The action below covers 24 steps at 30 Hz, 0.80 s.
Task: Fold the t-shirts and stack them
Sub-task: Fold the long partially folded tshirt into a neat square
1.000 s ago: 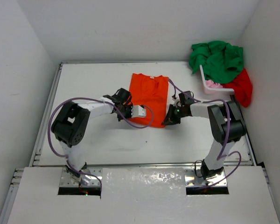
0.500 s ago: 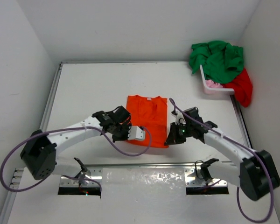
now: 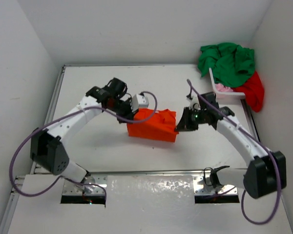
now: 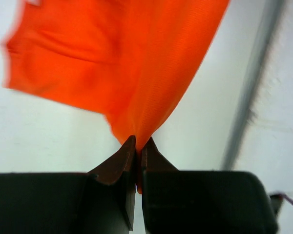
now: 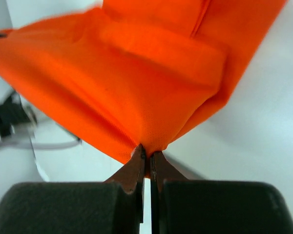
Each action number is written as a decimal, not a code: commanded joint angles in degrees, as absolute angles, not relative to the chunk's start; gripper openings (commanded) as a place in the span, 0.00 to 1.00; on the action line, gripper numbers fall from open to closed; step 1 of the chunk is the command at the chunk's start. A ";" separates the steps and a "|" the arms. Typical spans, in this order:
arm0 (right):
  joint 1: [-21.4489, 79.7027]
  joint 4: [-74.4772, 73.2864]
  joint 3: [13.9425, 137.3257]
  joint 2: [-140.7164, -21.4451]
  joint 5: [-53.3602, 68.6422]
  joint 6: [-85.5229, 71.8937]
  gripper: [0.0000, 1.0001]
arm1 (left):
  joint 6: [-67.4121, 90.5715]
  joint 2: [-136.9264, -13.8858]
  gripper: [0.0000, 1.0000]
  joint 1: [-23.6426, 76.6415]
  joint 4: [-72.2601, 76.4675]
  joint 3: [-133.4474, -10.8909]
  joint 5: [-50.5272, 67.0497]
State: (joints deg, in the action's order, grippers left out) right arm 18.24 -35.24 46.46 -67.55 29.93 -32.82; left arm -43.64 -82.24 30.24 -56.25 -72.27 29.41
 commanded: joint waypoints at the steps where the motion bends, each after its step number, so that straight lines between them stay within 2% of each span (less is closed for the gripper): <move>1: 12.49 -32.53 54.11 -74.51 29.53 -29.28 0.00 | -40.00 -87.70 0.00 26.72 -53.89 -79.44 30.68; 10: 8.79 -29.88 67.14 -93.50 29.88 -28.39 0.00 | -33.75 -103.44 0.00 21.10 -48.34 -92.72 30.24; 24: 6.50 -24.52 81.90 -115.21 30.24 -33.31 0.01 | -28.66 -115.92 0.00 17.93 -37.71 -97.47 26.11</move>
